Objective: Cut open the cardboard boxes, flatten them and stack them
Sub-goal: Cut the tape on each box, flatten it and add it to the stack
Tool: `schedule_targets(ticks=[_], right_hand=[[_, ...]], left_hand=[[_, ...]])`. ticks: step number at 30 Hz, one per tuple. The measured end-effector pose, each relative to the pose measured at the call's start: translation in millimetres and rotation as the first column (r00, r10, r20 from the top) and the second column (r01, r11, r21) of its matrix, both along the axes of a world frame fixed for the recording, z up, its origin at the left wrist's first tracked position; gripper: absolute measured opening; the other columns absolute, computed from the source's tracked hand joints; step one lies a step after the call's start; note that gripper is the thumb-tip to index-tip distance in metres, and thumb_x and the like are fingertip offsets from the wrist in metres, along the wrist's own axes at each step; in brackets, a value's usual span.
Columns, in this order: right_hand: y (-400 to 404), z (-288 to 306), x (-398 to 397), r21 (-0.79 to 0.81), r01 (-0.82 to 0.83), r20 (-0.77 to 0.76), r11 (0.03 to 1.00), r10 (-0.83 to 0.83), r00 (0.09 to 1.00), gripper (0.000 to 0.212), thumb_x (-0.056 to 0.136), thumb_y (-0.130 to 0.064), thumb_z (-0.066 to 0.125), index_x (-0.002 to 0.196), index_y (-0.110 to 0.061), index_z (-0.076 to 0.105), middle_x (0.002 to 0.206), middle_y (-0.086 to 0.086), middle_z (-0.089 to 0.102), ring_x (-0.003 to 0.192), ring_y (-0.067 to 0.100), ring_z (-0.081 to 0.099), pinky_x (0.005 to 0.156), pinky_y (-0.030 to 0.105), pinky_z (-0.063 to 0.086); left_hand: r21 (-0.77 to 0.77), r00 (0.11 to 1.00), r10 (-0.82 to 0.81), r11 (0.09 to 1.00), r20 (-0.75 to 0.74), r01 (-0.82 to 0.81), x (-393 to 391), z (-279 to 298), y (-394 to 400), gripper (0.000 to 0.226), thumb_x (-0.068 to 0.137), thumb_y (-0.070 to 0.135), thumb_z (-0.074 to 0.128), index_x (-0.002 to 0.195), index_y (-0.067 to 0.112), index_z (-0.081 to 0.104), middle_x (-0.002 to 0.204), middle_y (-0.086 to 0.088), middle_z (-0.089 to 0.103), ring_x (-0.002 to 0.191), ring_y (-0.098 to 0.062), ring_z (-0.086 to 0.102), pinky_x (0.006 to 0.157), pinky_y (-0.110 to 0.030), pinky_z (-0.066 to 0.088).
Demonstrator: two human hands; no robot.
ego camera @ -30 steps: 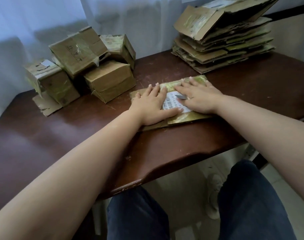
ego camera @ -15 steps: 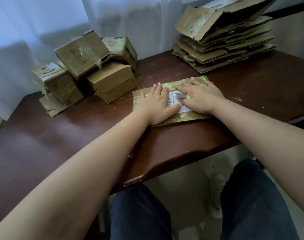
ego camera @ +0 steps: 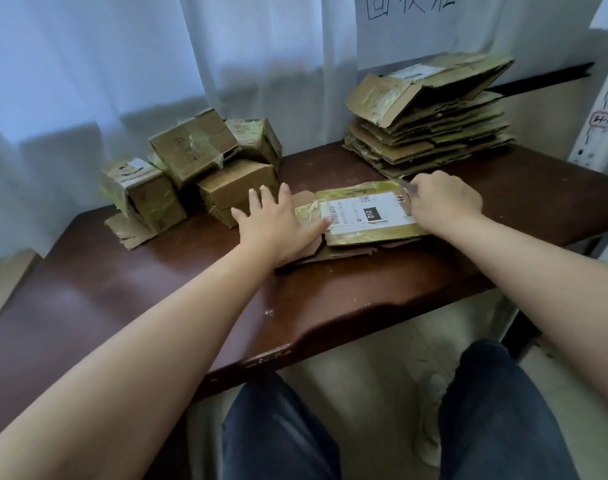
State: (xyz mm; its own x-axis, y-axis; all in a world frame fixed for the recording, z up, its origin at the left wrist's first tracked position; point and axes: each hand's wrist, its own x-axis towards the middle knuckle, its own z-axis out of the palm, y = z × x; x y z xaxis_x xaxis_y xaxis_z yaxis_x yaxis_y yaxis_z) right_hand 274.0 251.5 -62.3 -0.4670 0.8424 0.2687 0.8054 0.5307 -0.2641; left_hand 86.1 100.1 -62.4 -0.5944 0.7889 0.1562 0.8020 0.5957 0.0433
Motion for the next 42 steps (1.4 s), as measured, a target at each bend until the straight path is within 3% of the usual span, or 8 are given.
schedule_targets(ticks=[4, 8, 14, 18, 24, 32, 37, 42], right_hand=[[-11, -9, -6, -0.205, 0.050, 0.114, 0.978, -0.027, 0.993, 0.071, 0.090, -0.067, 0.036, 0.130, -0.009, 0.049, 0.132, 0.016, 0.050, 0.121, 0.036, 0.049, 0.085, 0.039, 0.040], [-17, -17, -5, -0.250, 0.050, 0.079, 0.967, -0.031, 0.996, 0.086, 0.085, -0.071, 0.045, 0.136, -0.002, 0.038, 0.135, 0.019, 0.045, 0.122, 0.037, 0.048, 0.093, 0.044, 0.041], [-23, -18, 3, -0.239, 0.007, -0.087, 0.971, -0.029, 0.996, 0.080, 0.083, -0.064, 0.056, 0.130, -0.003, 0.035, 0.132, 0.019, 0.047, 0.118, 0.038, 0.051, 0.087, 0.041, 0.041], [-25, -7, -1, -0.133, -0.004, -0.222, 0.991, -0.026, 0.975, 0.074, 0.083, -0.063, 0.057, 0.126, -0.006, 0.035, 0.126, 0.015, 0.051, 0.111, 0.037, 0.055, 0.075, 0.037, 0.037], [-5, 33, -14, 0.058, 0.030, -0.385, 0.998, -0.006, 0.923, 0.076, 0.082, -0.062, 0.059, 0.130, -0.006, 0.036, 0.128, 0.012, 0.053, 0.113, 0.033, 0.055, 0.079, 0.037, 0.043], [79, 99, -5, 0.156, 0.133, -0.454, 0.979, -0.049, 0.890, 0.076, 0.084, -0.065, 0.053, 0.132, -0.008, 0.038, 0.132, 0.011, 0.053, 0.117, 0.034, 0.054, 0.082, 0.040, 0.043], [153, 135, 0, 0.209, 0.211, -0.380, 0.955, -0.120, 0.917, 0.063, 0.090, -0.060, 0.045, 0.132, -0.013, 0.047, 0.126, 0.014, 0.057, 0.116, 0.036, 0.051, 0.076, 0.037, 0.036], [226, 160, -10, 0.171, 0.228, -0.274, 0.959, -0.176, 0.945, 0.063, 0.093, -0.061, 0.037, 0.128, -0.014, 0.057, 0.128, 0.017, 0.056, 0.121, 0.040, 0.044, 0.086, 0.038, 0.036]], left_hand=[[-0.094, 0.980, 0.075, 0.994, 0.185, -0.059, 6, -11, -11, 0.114, 0.067, 0.094, 0.025, 0.153, 0.022, 0.009, 0.155, -0.019, 0.026, 0.145, -0.042, 0.014, 0.108, -0.068, 0.012], [-0.030, 0.959, 0.030, 0.999, 0.281, -0.022, 13, -24, -10, 0.104, 0.072, 0.087, 0.039, 0.150, 0.022, 0.016, 0.151, -0.019, 0.030, 0.142, -0.038, 0.021, 0.109, -0.068, 0.015], [0.278, 0.929, -0.124, 0.960, 0.348, 0.024, 15, -26, -17, 0.103, 0.071, 0.072, 0.064, 0.152, 0.026, 0.019, 0.149, -0.022, 0.022, 0.138, -0.037, 0.026, 0.114, -0.051, 0.026], [0.456, 0.964, -0.174, 0.887, 0.201, 0.065, 7, -13, -15, 0.102, 0.068, 0.065, 0.071, 0.151, 0.028, 0.024, 0.151, -0.024, 0.019, 0.140, -0.037, 0.019, 0.115, -0.045, 0.024], [0.508, 0.979, -0.184, 0.853, 0.083, 0.118, -7, 36, 17, 0.100, 0.073, 0.062, 0.070, 0.152, 0.031, 0.019, 0.154, -0.026, 0.015, 0.144, -0.039, 0.013, 0.117, -0.047, 0.019], [0.547, 0.969, -0.242, 0.817, 0.043, 0.180, 0, 100, 104, 0.091, 0.079, 0.068, 0.057, 0.153, 0.031, 0.017, 0.151, -0.023, 0.021, 0.142, -0.037, 0.017, 0.115, -0.047, 0.020], [0.641, 0.928, -0.328, 0.753, 0.174, 0.146, 11, 124, 184, 0.083, 0.084, 0.067, 0.052, 0.151, 0.027, 0.024, 0.145, -0.019, 0.032, 0.138, -0.035, 0.024, 0.113, -0.045, 0.024], [0.708, 0.878, -0.385, 0.702, 0.282, 0.080, 25, 142, 261, 0.078, 0.086, 0.068, 0.048, 0.147, 0.022, 0.033, 0.139, -0.014, 0.046, 0.131, -0.034, 0.036, 0.109, -0.044, 0.033]])
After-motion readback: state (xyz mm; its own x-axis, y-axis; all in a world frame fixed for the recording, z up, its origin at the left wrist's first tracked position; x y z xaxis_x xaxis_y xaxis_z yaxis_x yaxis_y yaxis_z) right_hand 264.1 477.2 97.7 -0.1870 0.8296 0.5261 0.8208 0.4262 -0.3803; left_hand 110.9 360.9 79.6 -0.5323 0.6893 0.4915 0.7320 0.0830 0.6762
